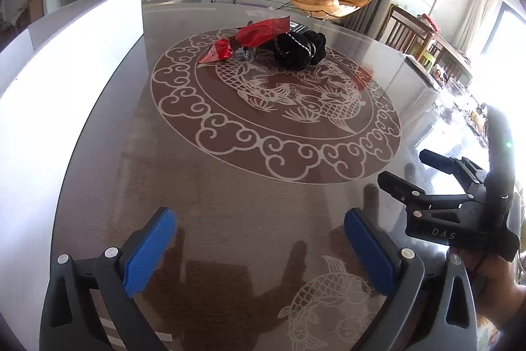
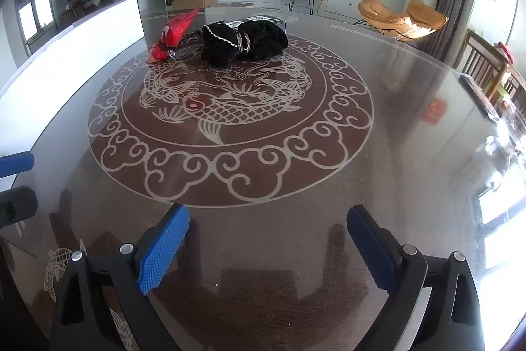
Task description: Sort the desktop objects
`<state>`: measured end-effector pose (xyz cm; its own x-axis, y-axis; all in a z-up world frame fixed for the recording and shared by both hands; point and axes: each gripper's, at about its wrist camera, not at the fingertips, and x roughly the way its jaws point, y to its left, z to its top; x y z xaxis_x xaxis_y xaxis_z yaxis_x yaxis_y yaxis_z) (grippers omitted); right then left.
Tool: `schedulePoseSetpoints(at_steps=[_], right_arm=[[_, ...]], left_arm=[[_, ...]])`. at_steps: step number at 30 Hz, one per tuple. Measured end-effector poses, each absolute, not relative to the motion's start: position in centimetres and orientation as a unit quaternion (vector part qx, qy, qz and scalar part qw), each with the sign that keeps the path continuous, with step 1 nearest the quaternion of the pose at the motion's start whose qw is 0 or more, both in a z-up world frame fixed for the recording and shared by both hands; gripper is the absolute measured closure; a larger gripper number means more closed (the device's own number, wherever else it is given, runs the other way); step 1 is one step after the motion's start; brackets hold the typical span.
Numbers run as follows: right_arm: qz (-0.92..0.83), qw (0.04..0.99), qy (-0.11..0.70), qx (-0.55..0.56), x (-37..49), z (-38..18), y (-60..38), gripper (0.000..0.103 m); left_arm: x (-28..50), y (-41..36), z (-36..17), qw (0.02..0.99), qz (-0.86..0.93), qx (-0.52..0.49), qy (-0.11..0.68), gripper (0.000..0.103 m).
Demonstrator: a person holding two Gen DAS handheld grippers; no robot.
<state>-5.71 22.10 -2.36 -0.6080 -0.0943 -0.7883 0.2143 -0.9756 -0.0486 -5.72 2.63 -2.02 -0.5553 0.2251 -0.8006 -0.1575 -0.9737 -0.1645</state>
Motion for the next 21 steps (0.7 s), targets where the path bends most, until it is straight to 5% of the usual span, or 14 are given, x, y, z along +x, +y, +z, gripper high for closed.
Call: schedulePoseSetpoints(at_steps=[21], right_arm=[[-0.886,0.082,0.053,0.453,-5.9,-2.9,22.5,0.000]], left_arm=[[-11.0,2.1,-3.8,0.069,0.882,-0.464,0.033,0.000]])
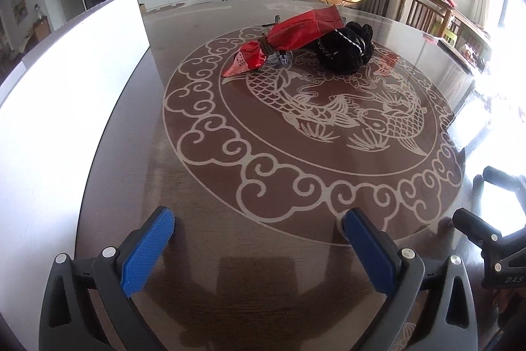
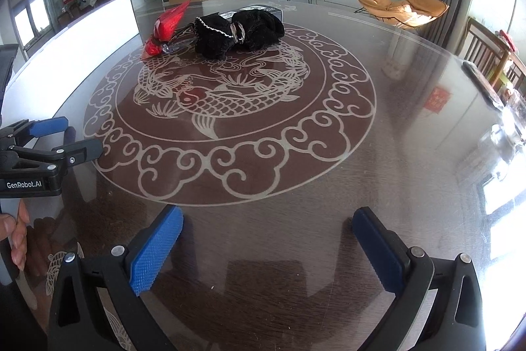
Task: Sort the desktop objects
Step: 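Lower right tool onto black velvet pouch and close its fingers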
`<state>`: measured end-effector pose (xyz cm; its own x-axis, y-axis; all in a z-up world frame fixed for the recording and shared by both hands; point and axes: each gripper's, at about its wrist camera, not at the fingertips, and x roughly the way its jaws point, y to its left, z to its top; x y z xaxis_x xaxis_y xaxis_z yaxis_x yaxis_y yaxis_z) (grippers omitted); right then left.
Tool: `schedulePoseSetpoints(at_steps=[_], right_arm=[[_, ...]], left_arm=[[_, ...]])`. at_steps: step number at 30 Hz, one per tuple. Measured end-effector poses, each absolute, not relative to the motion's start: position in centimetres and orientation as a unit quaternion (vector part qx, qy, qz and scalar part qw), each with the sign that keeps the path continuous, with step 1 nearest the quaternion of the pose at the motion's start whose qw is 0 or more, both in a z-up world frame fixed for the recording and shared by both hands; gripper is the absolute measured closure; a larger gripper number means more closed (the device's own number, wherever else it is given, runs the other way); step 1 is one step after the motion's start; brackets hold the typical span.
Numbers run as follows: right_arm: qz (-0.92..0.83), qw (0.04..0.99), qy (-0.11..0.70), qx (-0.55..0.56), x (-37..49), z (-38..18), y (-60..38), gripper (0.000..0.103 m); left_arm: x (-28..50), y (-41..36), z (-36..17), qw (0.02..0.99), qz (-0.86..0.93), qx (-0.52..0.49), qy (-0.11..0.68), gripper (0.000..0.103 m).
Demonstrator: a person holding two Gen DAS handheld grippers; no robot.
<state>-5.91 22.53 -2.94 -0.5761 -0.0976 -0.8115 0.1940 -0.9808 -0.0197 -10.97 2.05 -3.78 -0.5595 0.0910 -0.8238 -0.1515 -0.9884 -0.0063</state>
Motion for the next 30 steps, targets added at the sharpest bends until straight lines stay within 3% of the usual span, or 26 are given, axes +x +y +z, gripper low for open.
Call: schedulePoseSetpoints(at_steps=[6,13,18,20,23,24,25,30], right_arm=[[-0.883,0.096,0.050,0.457,-8.3,-2.8,22.3,0.000],[-0.907,0.069,-0.070,0.411,-21.6,2.4,23.1,0.000],[-0.874,0.073,-0.118,0.465,-29.2,1.9,19.5,0.000],[-0.862,0.108,-0.098,0.486,-29.8,1.2,16.4,0.000],[-0.856,0.144,0.038,0.495,-28.1,-0.2,10.7,0.003],[-0.852,0.153,0.091,0.492,-26.9,-0.7,9.3,0.016],[-0.845,0.168,0.128,0.491,-25.7,-1.3,8.5,0.022],[-0.832,0.214,0.152,0.489,-18.7,-1.8,11.4,0.025]], left_arm=[[-11.0,2.1,-3.8,0.069,0.883,-0.464,0.032,0.000],[-11.1,2.1,-3.8,0.069,0.883,-0.464,0.032,0.000],[-11.0,2.1,-3.7,0.068,0.883,-0.463,0.032,0.000],[-11.0,2.1,-3.7,0.069,0.883,-0.463,0.031,0.000],[-10.8,2.1,-3.7,0.069,0.883,-0.463,0.031,0.000],[-10.8,2.1,-3.7,0.068,0.883,-0.463,0.031,0.000],[-10.7,2.1,-3.7,0.067,0.884,-0.462,0.031,0.000],[-10.5,1.9,-3.6,0.070,0.885,-0.459,0.021,0.000]])
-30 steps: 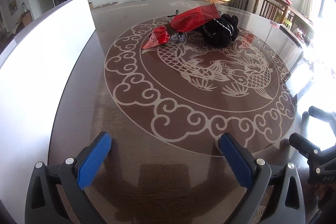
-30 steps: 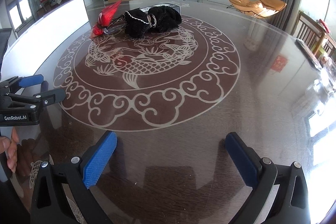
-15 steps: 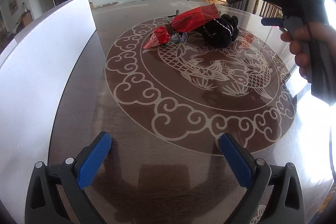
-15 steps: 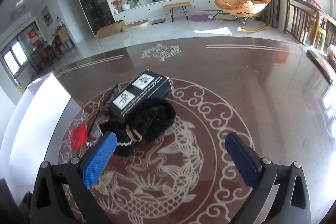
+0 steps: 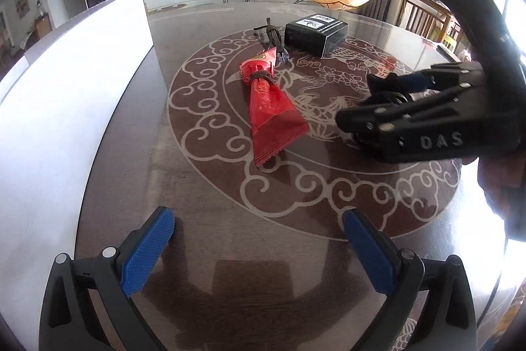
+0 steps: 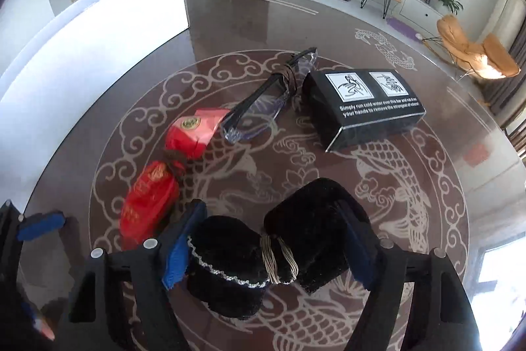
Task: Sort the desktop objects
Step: 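Lift the black velvet pouch off the table with right tool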
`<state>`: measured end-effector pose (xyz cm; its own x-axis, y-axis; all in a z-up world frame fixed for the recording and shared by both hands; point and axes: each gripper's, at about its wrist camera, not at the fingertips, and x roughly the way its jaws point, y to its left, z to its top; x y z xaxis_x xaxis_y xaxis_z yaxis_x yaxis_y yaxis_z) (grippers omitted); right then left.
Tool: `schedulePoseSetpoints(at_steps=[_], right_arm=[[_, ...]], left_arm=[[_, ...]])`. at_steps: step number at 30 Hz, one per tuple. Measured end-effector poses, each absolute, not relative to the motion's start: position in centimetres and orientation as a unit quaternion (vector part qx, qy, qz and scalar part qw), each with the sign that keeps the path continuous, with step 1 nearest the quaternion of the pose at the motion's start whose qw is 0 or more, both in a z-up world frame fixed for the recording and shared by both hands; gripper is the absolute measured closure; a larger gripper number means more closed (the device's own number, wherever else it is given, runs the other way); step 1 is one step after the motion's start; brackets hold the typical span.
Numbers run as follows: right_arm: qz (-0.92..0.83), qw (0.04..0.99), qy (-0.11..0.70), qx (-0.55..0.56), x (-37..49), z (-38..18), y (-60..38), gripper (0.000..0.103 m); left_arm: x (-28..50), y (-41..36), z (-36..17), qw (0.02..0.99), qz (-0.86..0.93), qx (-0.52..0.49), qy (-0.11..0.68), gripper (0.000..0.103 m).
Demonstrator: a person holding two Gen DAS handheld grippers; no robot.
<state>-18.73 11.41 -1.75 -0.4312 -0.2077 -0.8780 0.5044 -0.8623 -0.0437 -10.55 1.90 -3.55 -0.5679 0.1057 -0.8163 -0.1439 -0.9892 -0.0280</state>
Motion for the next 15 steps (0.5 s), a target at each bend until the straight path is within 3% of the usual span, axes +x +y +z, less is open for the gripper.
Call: schedulePoseSetpoints(at_steps=[6,11,15], right_arm=[[-0.845,0.211,0.107,0.479,-12.9,0.0,18.0,0.024],[-0.889,0.131,-0.034,0.437,-11.3,2.7,23.6,0.008],[-0.851,0.120,-0.124,0.497,-12.3,0.9,24.6,0.008]], left_arm=[[-10.6,2.1,-3.5,0.068,0.884,-0.461,0.026,0.000],[-10.7,2.0,-3.6,0.063,0.884,-0.462,0.028,0.000],[-10.8,1.9,-3.7,0.062,0.884,-0.462,0.029,0.000]])
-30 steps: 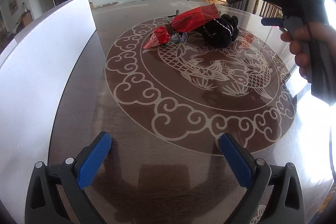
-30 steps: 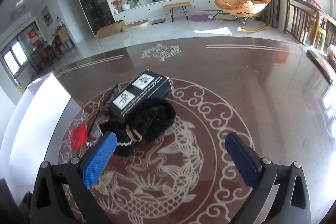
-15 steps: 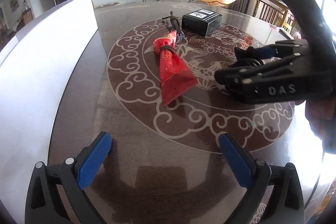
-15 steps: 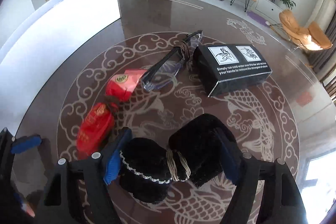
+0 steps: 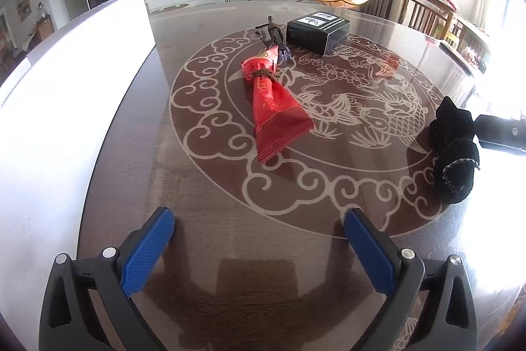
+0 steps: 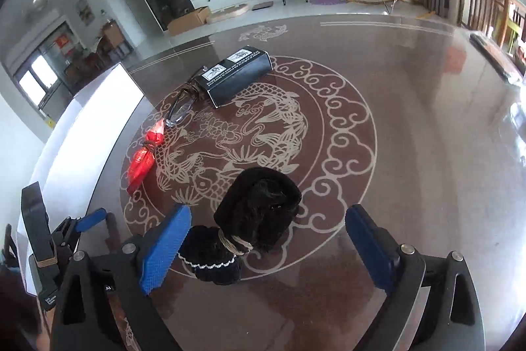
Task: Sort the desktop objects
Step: 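Lift the black velvet pouch off the table with right tool, then grasp red bag with left tool while right tool holds the pouch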
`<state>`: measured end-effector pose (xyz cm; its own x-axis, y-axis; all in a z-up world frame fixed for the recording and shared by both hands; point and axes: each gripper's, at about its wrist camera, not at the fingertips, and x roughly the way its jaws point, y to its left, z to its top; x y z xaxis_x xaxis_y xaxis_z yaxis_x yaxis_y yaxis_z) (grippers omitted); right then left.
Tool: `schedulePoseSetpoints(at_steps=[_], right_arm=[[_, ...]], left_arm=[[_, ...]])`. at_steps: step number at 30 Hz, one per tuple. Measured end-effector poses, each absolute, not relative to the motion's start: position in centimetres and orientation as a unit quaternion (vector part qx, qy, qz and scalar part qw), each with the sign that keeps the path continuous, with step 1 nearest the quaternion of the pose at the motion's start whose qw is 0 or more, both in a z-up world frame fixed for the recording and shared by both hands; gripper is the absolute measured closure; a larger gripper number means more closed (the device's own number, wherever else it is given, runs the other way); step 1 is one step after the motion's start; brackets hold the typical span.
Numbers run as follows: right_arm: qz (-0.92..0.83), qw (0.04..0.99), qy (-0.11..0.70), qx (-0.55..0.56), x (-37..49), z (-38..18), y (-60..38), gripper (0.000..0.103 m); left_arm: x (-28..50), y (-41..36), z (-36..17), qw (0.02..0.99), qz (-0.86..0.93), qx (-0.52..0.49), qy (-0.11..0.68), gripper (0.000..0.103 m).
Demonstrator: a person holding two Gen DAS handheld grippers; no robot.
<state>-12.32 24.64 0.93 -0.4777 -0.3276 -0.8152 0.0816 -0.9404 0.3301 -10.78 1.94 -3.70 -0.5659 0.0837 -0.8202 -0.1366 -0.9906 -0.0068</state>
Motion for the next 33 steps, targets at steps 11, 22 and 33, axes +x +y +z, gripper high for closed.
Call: schedulePoseSetpoints(at_steps=[11,22,33], right_arm=[[-0.869,0.104,0.045,0.481,-13.0,-2.8,18.3,0.007],[-0.883,0.099,0.060,0.455,-12.6,-3.3,18.9,0.000],[-0.883,0.100,0.059,0.455,-12.7,-3.3,18.9,0.000]], left_arm=[[-10.4,1.8,-3.7,0.059,0.885,-0.462,0.028,0.000],[-13.1,1.7,-3.2,0.065,0.856,-0.513,0.017,0.000],[-21.9,3.2,-3.4,0.027,0.857,-0.513,0.021,0.003]])
